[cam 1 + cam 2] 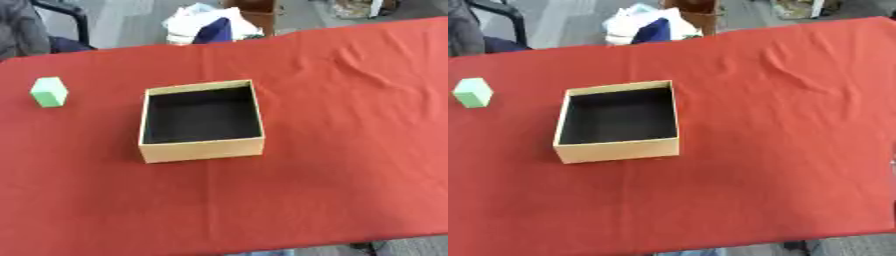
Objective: Pick up objects on the table and place them in the box.
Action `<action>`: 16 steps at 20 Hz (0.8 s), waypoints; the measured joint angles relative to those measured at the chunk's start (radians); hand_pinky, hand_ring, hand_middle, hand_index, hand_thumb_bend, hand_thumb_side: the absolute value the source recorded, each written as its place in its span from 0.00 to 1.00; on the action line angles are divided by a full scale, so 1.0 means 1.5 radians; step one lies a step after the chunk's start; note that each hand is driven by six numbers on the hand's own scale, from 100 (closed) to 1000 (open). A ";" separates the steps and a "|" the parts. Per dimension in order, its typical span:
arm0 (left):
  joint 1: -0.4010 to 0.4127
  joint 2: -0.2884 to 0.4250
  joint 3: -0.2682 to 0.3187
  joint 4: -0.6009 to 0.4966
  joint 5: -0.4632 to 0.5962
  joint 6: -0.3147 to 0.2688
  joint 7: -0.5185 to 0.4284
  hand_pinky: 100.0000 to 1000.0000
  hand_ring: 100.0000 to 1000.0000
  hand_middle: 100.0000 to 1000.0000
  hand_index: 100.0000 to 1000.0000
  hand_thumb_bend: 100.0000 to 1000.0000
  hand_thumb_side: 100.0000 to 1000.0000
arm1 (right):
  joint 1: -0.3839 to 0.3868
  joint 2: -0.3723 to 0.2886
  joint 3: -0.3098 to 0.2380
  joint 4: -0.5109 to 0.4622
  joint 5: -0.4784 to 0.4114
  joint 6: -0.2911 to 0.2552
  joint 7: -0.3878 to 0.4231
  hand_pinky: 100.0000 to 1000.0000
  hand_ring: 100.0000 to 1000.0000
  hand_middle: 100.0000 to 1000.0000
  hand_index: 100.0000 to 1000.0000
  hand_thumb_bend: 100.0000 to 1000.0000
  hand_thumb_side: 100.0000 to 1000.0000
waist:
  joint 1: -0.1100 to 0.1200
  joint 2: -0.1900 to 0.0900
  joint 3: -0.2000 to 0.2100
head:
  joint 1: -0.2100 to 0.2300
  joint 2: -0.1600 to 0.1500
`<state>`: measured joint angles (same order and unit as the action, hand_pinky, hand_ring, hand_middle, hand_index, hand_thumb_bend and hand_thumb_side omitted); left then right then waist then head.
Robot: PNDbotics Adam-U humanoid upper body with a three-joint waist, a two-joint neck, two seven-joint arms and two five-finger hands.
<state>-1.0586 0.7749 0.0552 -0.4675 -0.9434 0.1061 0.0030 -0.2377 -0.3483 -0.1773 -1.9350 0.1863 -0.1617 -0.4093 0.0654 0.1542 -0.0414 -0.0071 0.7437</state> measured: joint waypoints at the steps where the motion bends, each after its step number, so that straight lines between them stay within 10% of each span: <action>1: 0.000 -0.005 0.001 -0.001 -0.032 0.001 -0.033 0.83 0.77 0.75 0.92 0.23 0.27 | 0.000 0.000 0.000 0.000 0.000 0.000 0.000 0.61 0.72 0.81 0.92 0.00 0.48 | 0.000 0.000 0.000 | 0.000 0.000; 8: -0.001 -0.030 0.015 -0.022 -0.139 -0.024 -0.192 0.84 0.78 0.76 0.92 0.32 0.26 | -0.001 0.000 0.001 0.000 -0.003 0.000 0.000 0.61 0.72 0.81 0.92 0.00 0.48 | -0.004 0.007 -0.001 | 0.001 -0.004; 16: 0.009 -0.038 0.024 -0.039 -0.100 -0.061 -0.277 0.85 0.81 0.78 0.92 0.39 0.21 | -0.005 0.000 0.002 0.000 -0.006 0.000 0.000 0.60 0.72 0.81 0.92 0.00 0.48 | -0.007 0.024 -0.006 | 0.003 -0.007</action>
<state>-1.0458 0.7183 0.0914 -0.5262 -1.0937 0.0144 -0.4123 -0.2450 -0.3483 -0.1748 -1.9349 0.1774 -0.1616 -0.4096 0.0543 0.1908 -0.0508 -0.0029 0.7330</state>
